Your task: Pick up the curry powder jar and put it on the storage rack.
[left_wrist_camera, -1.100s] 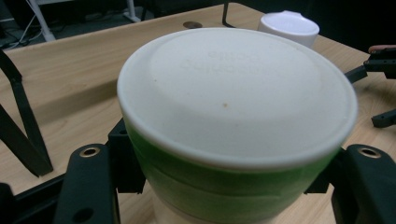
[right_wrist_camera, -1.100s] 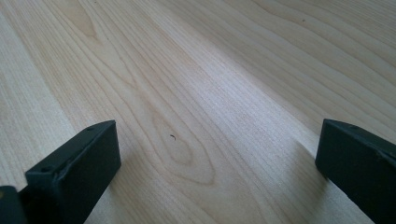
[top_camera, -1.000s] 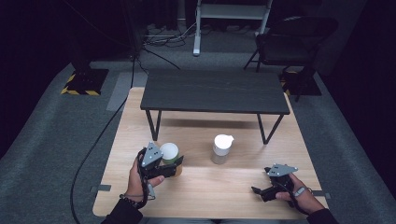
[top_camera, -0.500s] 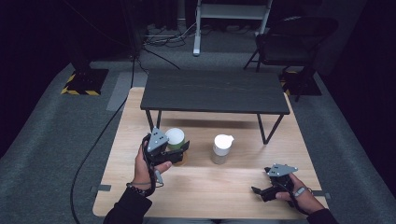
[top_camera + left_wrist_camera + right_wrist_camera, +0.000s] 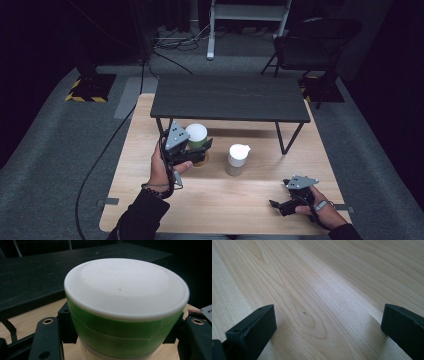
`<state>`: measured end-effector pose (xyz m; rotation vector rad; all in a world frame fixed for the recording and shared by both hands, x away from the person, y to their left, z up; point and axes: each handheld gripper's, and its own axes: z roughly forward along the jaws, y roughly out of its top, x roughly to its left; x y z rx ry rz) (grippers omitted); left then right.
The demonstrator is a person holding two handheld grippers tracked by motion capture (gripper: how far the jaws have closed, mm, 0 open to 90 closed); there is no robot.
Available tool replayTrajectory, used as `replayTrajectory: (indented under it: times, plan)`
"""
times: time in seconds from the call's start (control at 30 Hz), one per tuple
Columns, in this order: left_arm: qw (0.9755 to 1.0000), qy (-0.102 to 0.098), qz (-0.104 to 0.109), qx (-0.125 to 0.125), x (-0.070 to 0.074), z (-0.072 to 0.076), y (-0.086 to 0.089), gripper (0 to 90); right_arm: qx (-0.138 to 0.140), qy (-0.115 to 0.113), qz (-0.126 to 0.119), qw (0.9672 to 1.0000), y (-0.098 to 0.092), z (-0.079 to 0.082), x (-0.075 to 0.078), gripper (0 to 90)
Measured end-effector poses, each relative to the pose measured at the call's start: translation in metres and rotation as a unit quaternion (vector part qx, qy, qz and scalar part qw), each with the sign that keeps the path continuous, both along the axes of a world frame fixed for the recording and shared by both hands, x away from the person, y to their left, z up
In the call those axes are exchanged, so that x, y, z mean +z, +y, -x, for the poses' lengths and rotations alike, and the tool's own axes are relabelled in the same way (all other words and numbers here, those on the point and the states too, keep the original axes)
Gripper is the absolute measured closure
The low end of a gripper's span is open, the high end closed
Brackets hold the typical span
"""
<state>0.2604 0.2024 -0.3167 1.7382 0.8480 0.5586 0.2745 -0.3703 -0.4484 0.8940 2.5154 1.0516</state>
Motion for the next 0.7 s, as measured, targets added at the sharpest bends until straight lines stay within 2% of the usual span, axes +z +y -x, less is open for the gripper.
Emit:
replayTrajectory:
  times: [0.27,0.5,0.6,0.7]
  plan:
    - [0.9998,-0.017,-0.008,-0.006,0.021,-0.005,-0.007,34.0,0.000,0.000,0.000,1.0000,0.000,0.000,0.000,0.0]
    - [0.9995,-0.030,0.005,-0.001,0.036,-0.017,-0.011,34.1,-0.002,0.000,0.000,1.0000,0.000,0.000,0.000,0.0]
    - [0.9994,-0.033,-0.002,0.004,0.042,-0.020,-0.014,34.1,-0.002,0.000,0.000,1.0000,0.000,0.000,0.000,0.0]
    - [0.9994,-0.034,0.004,0.007,0.047,-0.024,-0.015,34.1,-0.002,0.000,0.000,1.0000,0.000,0.000,0.000,0.0]
